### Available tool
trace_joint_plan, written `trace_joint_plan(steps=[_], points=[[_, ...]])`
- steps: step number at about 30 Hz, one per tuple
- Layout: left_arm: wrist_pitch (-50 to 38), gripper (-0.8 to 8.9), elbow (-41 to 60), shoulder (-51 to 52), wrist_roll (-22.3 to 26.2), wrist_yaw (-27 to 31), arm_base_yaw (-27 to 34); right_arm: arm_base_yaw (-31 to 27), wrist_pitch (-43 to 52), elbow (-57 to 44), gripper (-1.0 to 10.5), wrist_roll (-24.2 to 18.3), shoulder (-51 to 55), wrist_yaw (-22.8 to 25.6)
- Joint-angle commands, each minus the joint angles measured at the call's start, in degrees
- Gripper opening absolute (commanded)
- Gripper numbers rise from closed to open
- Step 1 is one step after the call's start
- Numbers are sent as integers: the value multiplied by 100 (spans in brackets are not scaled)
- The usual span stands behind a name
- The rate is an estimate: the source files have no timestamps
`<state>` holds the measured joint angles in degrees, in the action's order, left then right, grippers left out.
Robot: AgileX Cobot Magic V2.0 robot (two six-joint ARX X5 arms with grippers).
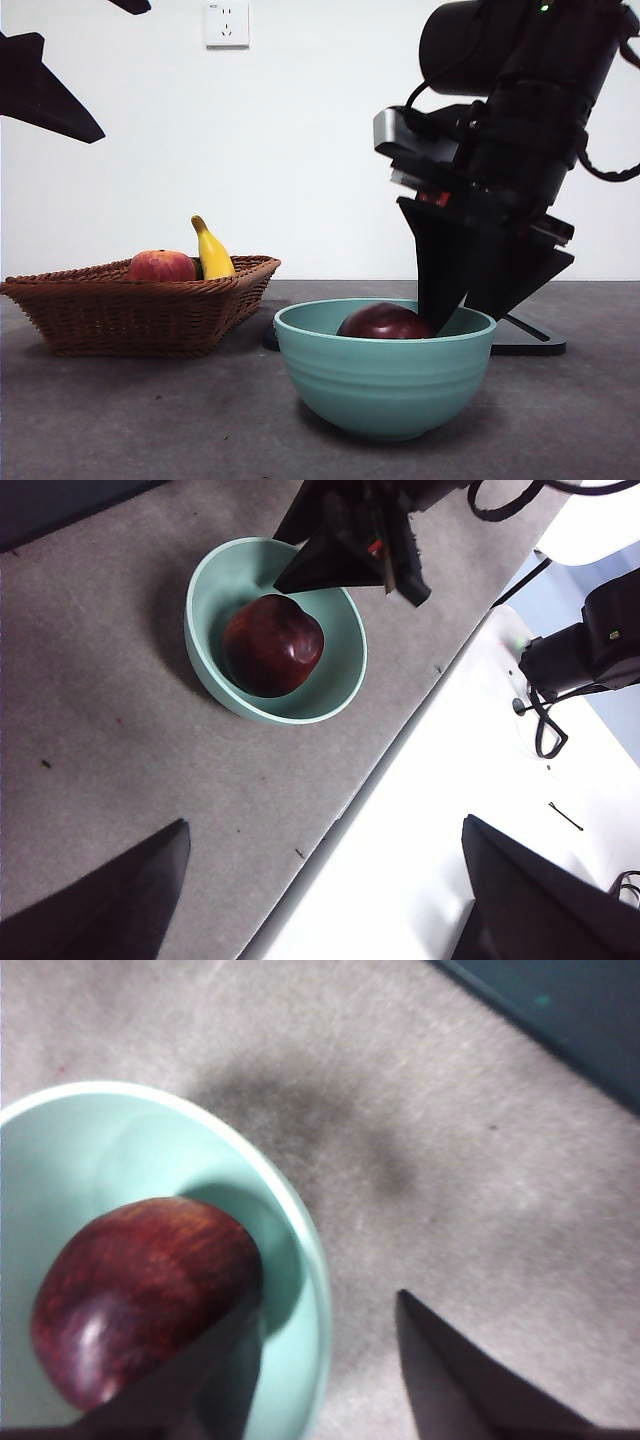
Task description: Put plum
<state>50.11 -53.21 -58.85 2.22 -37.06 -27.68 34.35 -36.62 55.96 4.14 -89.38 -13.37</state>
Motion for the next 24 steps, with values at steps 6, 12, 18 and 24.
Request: trace_joint_plan(steps=[6,12,18,24], points=[[-70,432,-46,-24,33,-28,-46,120,59,26,42,57,-129,11],[-85,432,-46,-24,33,-28,-46,120,59,26,10,63,-129,-11],[-94,433,-46,-24,33,-28,-46,120,20,118,10,127,-107,-15],[-107,433,-46,-24,33,-28,-46,59,-323,634,10,146,-83,-9]])
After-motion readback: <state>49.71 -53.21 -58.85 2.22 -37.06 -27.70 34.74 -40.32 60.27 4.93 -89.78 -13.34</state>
